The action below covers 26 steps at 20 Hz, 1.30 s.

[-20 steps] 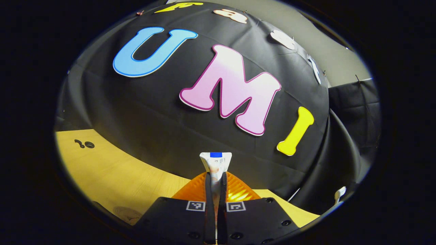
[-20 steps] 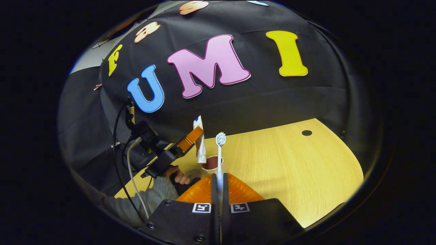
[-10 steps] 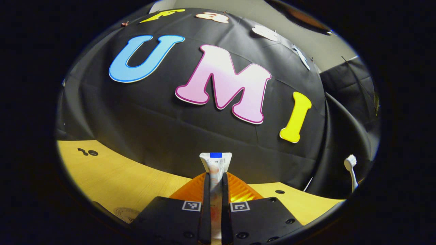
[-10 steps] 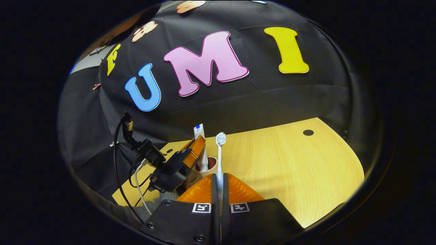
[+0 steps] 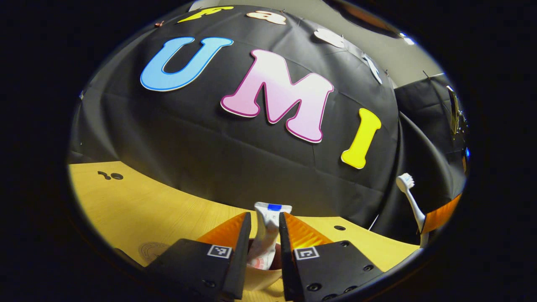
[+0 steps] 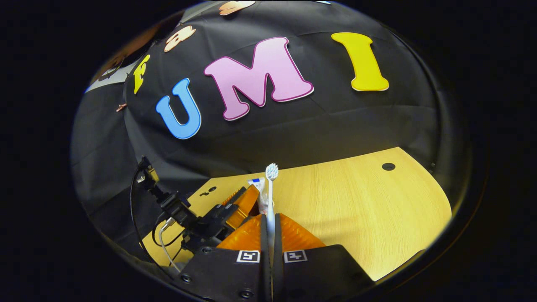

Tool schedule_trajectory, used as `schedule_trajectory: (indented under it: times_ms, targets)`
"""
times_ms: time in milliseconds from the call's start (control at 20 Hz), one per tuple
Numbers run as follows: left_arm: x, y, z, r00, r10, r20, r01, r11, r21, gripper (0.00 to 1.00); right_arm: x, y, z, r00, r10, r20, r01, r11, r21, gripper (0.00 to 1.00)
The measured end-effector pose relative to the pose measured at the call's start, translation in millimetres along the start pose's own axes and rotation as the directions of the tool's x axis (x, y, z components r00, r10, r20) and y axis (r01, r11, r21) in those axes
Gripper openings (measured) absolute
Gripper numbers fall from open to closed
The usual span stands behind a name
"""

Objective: Put the toothbrush and toothpaste on the desktop into the cup, then pick up the cup and place it on the coaster on the desktop.

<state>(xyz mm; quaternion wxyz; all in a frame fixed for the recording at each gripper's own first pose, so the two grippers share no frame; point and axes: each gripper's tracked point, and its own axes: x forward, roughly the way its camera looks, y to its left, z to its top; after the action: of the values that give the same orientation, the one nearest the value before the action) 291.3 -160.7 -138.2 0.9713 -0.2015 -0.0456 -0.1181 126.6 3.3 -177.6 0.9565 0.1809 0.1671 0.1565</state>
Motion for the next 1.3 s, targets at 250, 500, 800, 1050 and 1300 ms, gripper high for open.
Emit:
schedule_trajectory:
  times_ms: [250, 500, 800, 1050, 1300]
  targets:
    - [-36.5, 11.8, 8.0, 0.998, 0.021, -0.065, -0.021, 1.0, -0.007, 0.57, 24.4, 19.5, 40.3, 0.996, 0.037, 0.084, -0.037, 0.999, -0.002, 0.06]
    - [-96.2, 39.8, 7.3, 0.983, 0.104, -0.148, -0.107, 0.994, -0.01, 0.6, 61.0, 46.3, 71.6, 0.978, 0.103, 0.18, -0.104, 0.995, -0.001, 0.06]
    - [-172.7, 82.9, 0.2, 0.945, 0.247, -0.216, -0.248, 0.968, 0.022, 0.6, 122.2, 65.6, 73.6, 0.961, 0.181, 0.208, -0.169, 0.983, -0.072, 0.06]
    - [-210.8, 112.5, -5.6, 0.911, 0.335, -0.24, -0.331, 0.942, 0.057, 0.6, 163.6, 76.1, 42.4, 0.96, 0.237, 0.152, -0.211, 0.963, -0.166, 0.06]
    - [-220.5, 128.7, -16.0, 0.896, 0.381, -0.23, -0.376, 0.924, 0.068, 0.6, 182.7, 78.3, 0.2, 0.962, 0.266, 0.068, -0.236, 0.927, -0.29, 0.06]
